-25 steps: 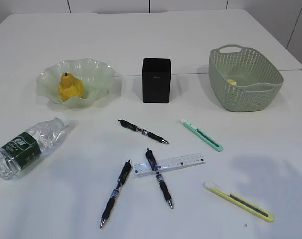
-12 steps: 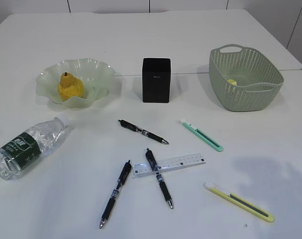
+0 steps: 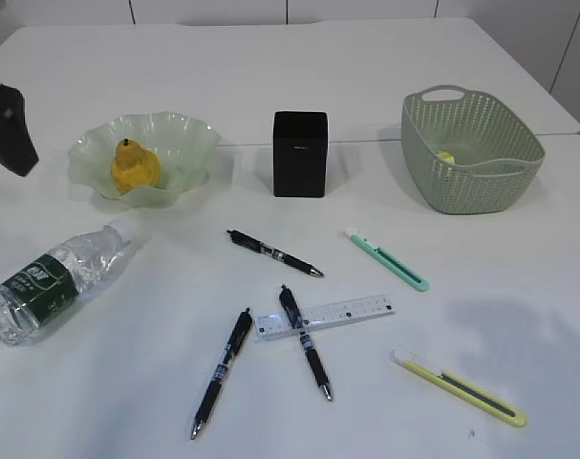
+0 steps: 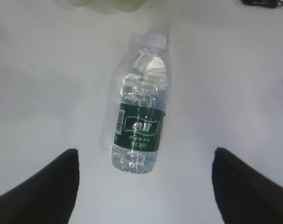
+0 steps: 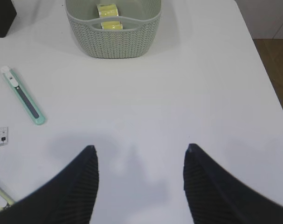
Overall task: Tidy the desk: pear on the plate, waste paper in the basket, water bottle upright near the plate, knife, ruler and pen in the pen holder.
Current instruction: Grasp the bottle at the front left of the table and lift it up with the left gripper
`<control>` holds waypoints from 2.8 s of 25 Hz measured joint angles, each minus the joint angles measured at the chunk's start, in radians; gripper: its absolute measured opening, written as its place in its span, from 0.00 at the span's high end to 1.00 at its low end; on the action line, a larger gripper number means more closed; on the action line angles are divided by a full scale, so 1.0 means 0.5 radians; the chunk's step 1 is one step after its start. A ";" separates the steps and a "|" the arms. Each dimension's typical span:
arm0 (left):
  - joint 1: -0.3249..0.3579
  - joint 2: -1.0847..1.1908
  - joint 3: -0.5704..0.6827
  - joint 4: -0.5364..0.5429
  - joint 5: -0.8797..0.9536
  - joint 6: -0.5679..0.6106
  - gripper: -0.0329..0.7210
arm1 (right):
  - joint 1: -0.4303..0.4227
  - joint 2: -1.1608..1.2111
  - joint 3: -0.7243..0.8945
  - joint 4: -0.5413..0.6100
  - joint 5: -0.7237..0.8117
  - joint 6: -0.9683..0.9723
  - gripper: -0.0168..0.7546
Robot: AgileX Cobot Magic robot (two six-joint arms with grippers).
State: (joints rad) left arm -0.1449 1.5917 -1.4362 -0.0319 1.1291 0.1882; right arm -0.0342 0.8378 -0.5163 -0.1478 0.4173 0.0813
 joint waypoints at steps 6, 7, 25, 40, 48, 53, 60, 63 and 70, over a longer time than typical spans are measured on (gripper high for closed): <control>0.000 0.302 -0.024 -0.044 -0.094 0.077 0.10 | 0.000 0.004 0.000 -0.003 0.000 0.000 0.38; 0.000 0.356 -0.047 -0.044 -0.097 0.081 0.10 | 0.000 0.004 0.000 -0.003 0.004 0.000 0.38; -0.114 0.811 -0.410 0.184 0.155 0.171 0.22 | 0.000 0.004 0.000 -0.003 0.016 0.027 0.38; -0.114 0.824 -0.416 0.147 0.054 0.186 0.15 | 0.008 0.004 0.000 0.029 0.028 0.030 0.38; -0.114 1.025 -0.419 0.144 0.010 0.186 0.14 | 0.017 0.004 0.000 0.037 0.028 0.030 0.38; -0.114 1.109 -0.424 0.162 -0.021 0.186 0.14 | 0.017 0.004 0.000 0.039 0.028 0.034 0.38; -0.114 1.201 -0.428 0.196 -0.036 0.186 0.14 | 0.017 0.004 0.000 0.039 0.028 0.034 0.38; -0.114 1.229 -0.445 0.196 -0.036 0.187 0.14 | 0.017 0.004 0.000 0.039 0.028 0.034 0.38; -0.114 1.295 -0.444 0.196 -0.037 0.187 0.14 | 0.017 0.004 0.000 0.039 0.028 0.034 0.38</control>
State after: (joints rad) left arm -0.2021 2.2390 -1.6583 0.0660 1.1105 0.2818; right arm -0.0258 0.8395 -0.5163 -0.1280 0.4311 0.0982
